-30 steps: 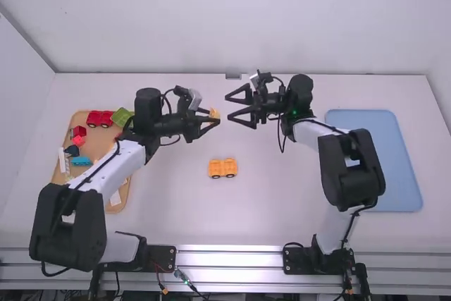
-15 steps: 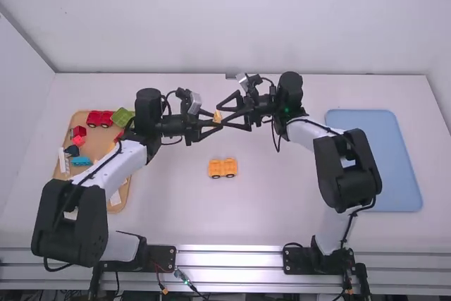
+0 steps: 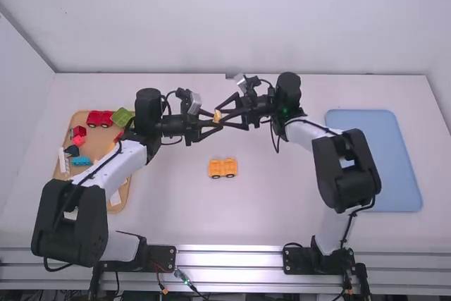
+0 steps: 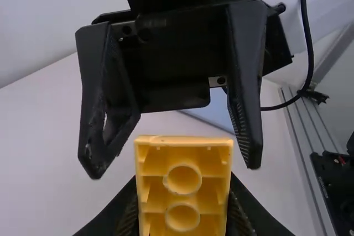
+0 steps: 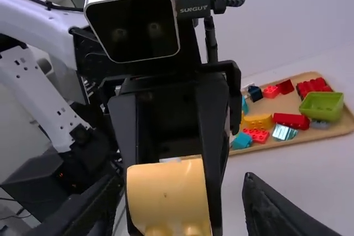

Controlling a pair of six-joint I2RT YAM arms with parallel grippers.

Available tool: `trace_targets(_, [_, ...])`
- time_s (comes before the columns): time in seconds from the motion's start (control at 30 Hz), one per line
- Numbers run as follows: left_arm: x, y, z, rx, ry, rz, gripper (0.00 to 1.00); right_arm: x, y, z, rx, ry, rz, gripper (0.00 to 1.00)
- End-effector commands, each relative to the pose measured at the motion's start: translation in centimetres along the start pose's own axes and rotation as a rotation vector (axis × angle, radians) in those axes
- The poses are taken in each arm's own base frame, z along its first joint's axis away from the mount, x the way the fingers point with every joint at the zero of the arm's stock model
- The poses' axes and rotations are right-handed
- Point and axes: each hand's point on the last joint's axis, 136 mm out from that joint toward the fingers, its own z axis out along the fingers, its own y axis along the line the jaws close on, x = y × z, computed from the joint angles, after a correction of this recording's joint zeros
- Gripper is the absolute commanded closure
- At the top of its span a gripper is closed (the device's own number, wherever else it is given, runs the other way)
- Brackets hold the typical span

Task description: Assemble lego blocks to make yellow taxi

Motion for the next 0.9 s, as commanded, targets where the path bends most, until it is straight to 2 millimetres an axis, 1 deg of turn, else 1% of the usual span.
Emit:
trace_targets(0.0, [0.5, -0.33, -0.08, 0.022, 0.002, -0.01, 0.93, -0.68, 0.13, 0.22, -0.017, 0.008, -0.046, 0.45])
trace_targets(0.1, [0.55, -0.08, -0.07, 0.007, 0.004, -0.012, 0.93, -0.68, 0.12, 0.22, -0.017, 0.008, -0.044, 0.5])
trace_targets(0.17, [0.9, 0.57, -0.08, -0.031, 0.016, -0.029, 0.93, -0.67, 0.15, 0.28, -0.018, 0.008, -0.044, 0.54])
trace_targets(0.2, [0.94, 0.61, -0.08, -0.034, 0.018, -0.031, 0.93, -0.66, 0.17, 0.33, -0.019, 0.009, -0.044, 0.55])
trace_targets(0.3, [0.96, 0.42, -0.07, -0.024, 0.017, -0.032, 0.93, -0.61, 0.24, 0.54, -0.024, 0.011, -0.044, 0.6])
trace_targets(0.43, [0.97, 0.49, -0.07, -0.028, 0.017, -0.03, 0.93, -0.63, 0.23, 0.48, -0.023, 0.01, -0.044, 0.63])
trace_targets(0.67, [0.9, 0.48, -0.07, -0.027, 0.015, -0.026, 0.92, -0.62, 0.27, 0.56, -0.025, 0.011, -0.044, 0.71])
trace_targets(0.77, [0.89, 0.52, -0.09, -0.029, 0.015, -0.026, 0.89, -0.56, 0.41, 0.88, -0.033, 0.014, -0.048, 0.73])
trace_targets(0.83, [0.89, 0.51, -0.08, -0.029, 0.015, -0.025, 0.73, -0.52, 0.47, 1.06, -0.037, 0.015, -0.048, 0.73])
trace_targets(0.87, [0.89, 0.52, -0.09, -0.029, 0.015, -0.025, 0.66, -0.54, 0.47, 1.05, -0.036, 0.015, -0.049, 0.73])
